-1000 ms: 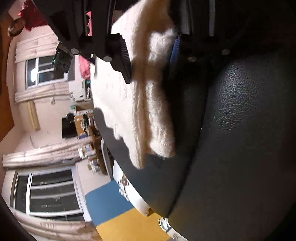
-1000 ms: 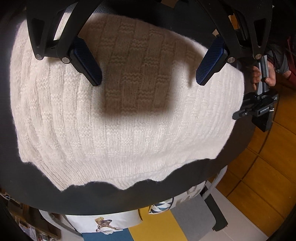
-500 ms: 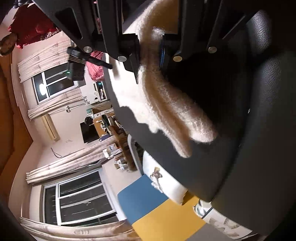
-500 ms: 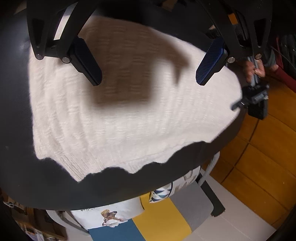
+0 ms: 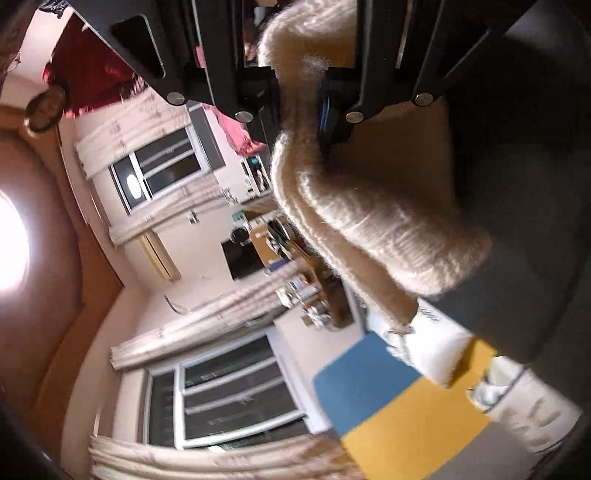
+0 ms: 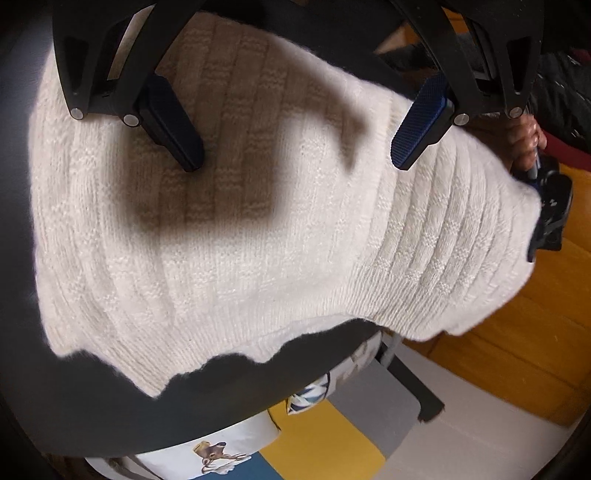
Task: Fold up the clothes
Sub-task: 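Fold the held sweater edge over the sweater body with the left gripper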
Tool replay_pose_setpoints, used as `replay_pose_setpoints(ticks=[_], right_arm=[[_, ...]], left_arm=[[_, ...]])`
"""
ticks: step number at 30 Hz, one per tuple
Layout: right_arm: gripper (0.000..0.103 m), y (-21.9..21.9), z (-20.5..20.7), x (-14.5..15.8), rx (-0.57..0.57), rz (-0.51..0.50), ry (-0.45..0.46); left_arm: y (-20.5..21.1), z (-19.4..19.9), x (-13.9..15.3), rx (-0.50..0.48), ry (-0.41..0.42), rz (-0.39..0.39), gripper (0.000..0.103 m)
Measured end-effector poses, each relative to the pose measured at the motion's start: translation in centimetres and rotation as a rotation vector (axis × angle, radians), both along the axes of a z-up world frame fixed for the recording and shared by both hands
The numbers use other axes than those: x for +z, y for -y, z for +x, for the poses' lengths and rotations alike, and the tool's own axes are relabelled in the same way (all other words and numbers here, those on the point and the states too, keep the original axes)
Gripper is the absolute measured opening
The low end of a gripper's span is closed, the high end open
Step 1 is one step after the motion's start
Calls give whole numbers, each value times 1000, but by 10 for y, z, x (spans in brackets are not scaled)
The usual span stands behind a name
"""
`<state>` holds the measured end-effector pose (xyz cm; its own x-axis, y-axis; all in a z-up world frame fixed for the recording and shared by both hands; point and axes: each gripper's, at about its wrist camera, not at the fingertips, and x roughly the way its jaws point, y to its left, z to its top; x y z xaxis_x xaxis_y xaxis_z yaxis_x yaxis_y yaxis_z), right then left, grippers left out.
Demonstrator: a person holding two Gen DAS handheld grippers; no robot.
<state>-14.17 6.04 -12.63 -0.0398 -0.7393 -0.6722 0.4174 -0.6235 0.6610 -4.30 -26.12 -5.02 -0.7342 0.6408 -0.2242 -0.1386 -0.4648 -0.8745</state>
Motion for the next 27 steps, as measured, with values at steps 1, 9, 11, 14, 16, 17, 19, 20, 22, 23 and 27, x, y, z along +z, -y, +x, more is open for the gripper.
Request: replay_pose_setpoints(ticks=[1,9,11,14,16,17,19,20,22,23,27], right_arm=[[103,-6,0,-3,-11,-46,22],[103,-57,-4,-26,-98,-417,199],[103,-70,-5,-31,-120,-510,244],[103,-83,-6,-38,-144,-622,283],[103,-90,-5,-39,-145,-663,290],[103,-94,-4,-38,-146,-671,290],[103,-101,-1,-36,-148,-683,279],[103,-105,1,-35,-148,-688,272],[103,-113,7,-33,-149,-678,254],[103,-117,11,-31,-149,-662,243],[103,-120,29,-19,-114,-450,129]], left_arm=[[-14,-13,7,-15,-2,-2,15],[-81,-57,8,-103,67,-19,15],[-101,-70,-2,-128,105,-40,15],[-125,-81,-13,-165,145,-84,15],[-138,-89,-21,-182,174,-115,15],[-144,-92,-25,-195,187,-133,15],[-157,-97,-33,-213,215,-174,15],[-165,-99,-35,-226,228,-205,15],[-180,-104,-38,-250,249,-268,15],[-187,-106,-39,-260,257,-300,15],[-212,-117,-43,-309,302,-404,22]])
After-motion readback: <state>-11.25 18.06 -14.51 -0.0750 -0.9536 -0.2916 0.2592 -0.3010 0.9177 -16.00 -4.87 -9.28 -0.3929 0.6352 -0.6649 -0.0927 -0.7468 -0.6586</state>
